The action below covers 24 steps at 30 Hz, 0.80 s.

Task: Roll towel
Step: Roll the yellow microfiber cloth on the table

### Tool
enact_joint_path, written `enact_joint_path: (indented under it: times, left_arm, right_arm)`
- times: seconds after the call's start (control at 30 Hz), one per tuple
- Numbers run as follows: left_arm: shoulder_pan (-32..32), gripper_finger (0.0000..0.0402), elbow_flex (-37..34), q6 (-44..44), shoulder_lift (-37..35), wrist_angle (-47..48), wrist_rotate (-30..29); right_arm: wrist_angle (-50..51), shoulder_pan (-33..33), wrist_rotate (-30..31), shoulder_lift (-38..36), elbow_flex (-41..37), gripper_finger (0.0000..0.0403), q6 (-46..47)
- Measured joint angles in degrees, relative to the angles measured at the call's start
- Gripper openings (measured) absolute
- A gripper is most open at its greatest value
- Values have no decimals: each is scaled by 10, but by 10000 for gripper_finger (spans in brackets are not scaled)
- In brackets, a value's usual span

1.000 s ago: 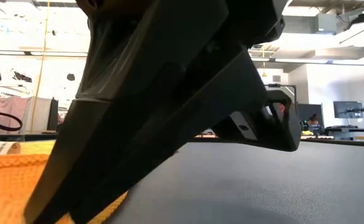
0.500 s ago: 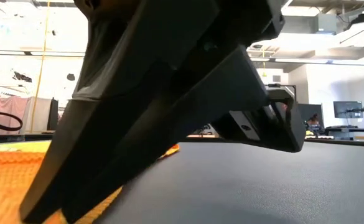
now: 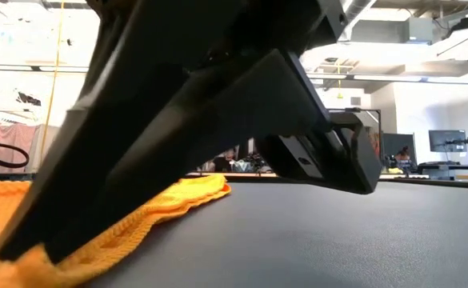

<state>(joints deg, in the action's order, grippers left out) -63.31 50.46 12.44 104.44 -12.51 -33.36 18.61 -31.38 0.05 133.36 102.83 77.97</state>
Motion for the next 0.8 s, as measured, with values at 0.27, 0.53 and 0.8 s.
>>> enact_joint_path:
  times: [0.27,0.53,0.8]
  left_arm:
    - [32,116,0,54,3,49,26]
    - [63,103,0,-28,3,94,51]
    - [65,7,0,-112,4,99,76]
  right_arm:
    - [0,0,0,0,0,20,-5]
    - [-3,0,0,0,0,20,-13]
    - [-4,-5,1,0,0,20,10]
